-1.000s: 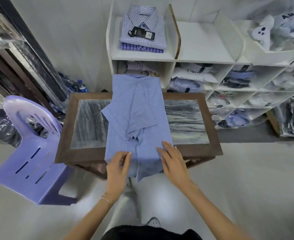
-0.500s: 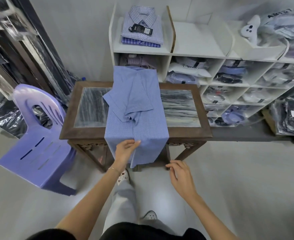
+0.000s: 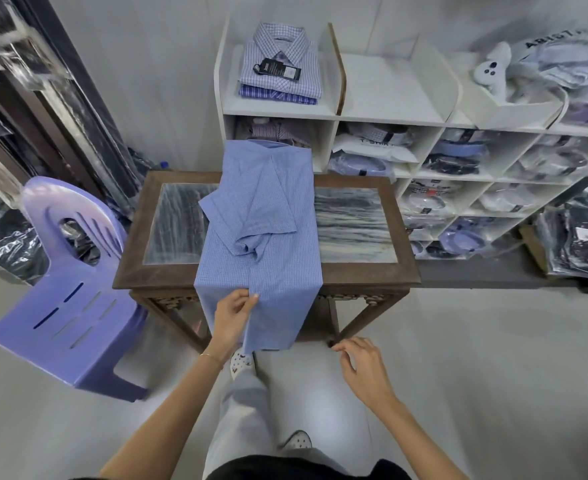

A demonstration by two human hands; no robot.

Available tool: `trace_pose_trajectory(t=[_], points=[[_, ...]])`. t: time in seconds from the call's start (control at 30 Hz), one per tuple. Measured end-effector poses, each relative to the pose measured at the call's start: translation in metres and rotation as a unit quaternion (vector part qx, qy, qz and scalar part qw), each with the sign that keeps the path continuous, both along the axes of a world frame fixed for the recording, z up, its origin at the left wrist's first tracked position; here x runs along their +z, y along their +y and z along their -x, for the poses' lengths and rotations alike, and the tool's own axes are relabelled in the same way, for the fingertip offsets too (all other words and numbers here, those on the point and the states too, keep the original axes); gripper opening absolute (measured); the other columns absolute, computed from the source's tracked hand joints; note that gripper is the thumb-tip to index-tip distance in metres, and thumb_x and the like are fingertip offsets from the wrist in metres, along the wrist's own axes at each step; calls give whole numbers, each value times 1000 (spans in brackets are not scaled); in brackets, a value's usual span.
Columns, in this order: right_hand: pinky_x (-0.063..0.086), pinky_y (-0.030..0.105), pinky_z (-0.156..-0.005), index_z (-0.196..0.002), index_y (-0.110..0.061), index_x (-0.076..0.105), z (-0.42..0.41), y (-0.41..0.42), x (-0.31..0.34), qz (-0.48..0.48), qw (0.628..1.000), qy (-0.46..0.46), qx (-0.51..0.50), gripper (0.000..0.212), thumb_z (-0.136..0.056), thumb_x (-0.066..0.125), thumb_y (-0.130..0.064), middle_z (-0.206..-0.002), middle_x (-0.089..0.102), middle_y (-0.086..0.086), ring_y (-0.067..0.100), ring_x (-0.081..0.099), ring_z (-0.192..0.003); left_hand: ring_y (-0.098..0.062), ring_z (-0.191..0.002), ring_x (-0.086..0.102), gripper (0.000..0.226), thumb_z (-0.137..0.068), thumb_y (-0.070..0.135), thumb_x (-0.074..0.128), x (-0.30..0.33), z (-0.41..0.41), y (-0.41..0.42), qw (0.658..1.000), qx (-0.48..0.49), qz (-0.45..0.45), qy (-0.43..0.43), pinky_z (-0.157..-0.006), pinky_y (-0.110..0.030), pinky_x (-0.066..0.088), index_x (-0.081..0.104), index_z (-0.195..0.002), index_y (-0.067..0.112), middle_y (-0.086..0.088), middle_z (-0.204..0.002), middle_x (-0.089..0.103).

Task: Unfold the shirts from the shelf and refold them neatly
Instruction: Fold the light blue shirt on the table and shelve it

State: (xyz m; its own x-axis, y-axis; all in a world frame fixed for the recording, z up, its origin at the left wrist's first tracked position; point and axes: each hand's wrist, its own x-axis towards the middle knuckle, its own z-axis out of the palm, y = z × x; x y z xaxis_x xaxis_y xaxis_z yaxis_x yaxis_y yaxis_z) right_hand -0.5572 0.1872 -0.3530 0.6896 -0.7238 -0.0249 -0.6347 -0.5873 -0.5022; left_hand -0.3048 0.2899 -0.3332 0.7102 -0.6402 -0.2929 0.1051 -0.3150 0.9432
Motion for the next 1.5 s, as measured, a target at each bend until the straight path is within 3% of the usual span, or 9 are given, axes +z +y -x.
trace_pose_trajectory(t=[0.2, 0.37, 0.53, 0.7, 0.83, 1.0, 1.23, 1.33, 1.5], points=[[38, 2, -79, -100, -11, 70, -31, -15, 14, -166, 976, -93, -110, 20, -88, 59, 0, -95, 67, -4, 16, 62, -95, -10, -86, 68, 6, -86, 18, 69, 1, -1, 2, 1000, 5, 13, 3, -79, -22, 52, 67, -81, 15, 4, -82, 71], [45, 15, -81, -115, -5, 61, -87, -40, 47, -432, 853, -202, -213, 29, -87, 66, -6, -109, 65, 5, 15, 59, -104, -17, -86, 67, 8, -84, 15, 71, 2, -5, 1, 999, 0, 27, -25, -82, -26, 53, 68, -83, 8, -8, -85, 71], [33, 37, -100, -111, -21, 63, -97, -46, 39, -544, 800, -170, -188, 24, -88, 65, -26, -116, 65, -5, 13, 54, -112, -15, -81, 66, 10, -85, 16, 71, 1, -6, 1, 999, 1, 27, -24, -82, -28, 53, 66, -79, 10, -7, -80, 69], [35, 33, -98, -117, -15, 66, -99, -47, 38, -511, 820, -176, -186, 34, -86, 67, -29, -118, 66, -6, 12, 54, -113, -14, -79, 63, 18, -87, 14, 69, 3, -9, 1, 1000, 0, 27, -9, -76, -24, 50, 64, -82, -3, -19, -84, 67], [42, 15, -74, -94, -7, 72, -97, -49, 38, -485, 824, -201, -213, 18, -81, 73, -20, -92, 70, -3, 3, 60, -86, -14, -80, 65, 18, -85, 17, 71, 1, -8, 4, 999, 13, 32, 3, -77, -26, 52, 66, -81, 0, -14, -83, 70], [42, 22, -70, -61, -9, 56, -96, -51, 31, -453, 839, -209, -220, 28, -75, 79, -17, -73, 61, 5, 13, 55, -75, -10, -78, 66, 15, -85, 18, 71, -2, -4, 4, 1000, 23, 16, 11, -76, -25, 50, 66, -79, 5, -5, -79, 70], [46, 18, -79, -95, -10, 72, -98, -52, 31, -470, 825, -237, -205, 21, -84, 70, -29, -99, 72, 0, 9, 64, -93, -11, -96, 57, 60, -68, 32, 86, -12, -15, 22, 979, 191, -42, -64, -85, -27, 48, 51, -112, 10, -1, -108, 58], [46, 22, -87, -86, -17, 73, -95, -53, 27, -448, 837, -240, -203, 3, -85, 70, -17, -94, 72, 0, 12, 63, -92, 8, -82, 56, 32, -75, 19, 81, -8, -26, 35, 986, 146, -17, -73, -75, -16, 45, 59, -97, 10, 6, -92, 59], [49, 12, -74, -97, -9, 71, -95, -48, 16, -456, 849, -194, -182, 15, -82, 72, -10, -96, 71, 1, 11, 63, -90, -17, -85, 66, 24, -80, 19, 77, -28, -47, 53, 998, 51, -45, -17, -65, -18, 51, 66, -96, 6, -5, -90, 71]])
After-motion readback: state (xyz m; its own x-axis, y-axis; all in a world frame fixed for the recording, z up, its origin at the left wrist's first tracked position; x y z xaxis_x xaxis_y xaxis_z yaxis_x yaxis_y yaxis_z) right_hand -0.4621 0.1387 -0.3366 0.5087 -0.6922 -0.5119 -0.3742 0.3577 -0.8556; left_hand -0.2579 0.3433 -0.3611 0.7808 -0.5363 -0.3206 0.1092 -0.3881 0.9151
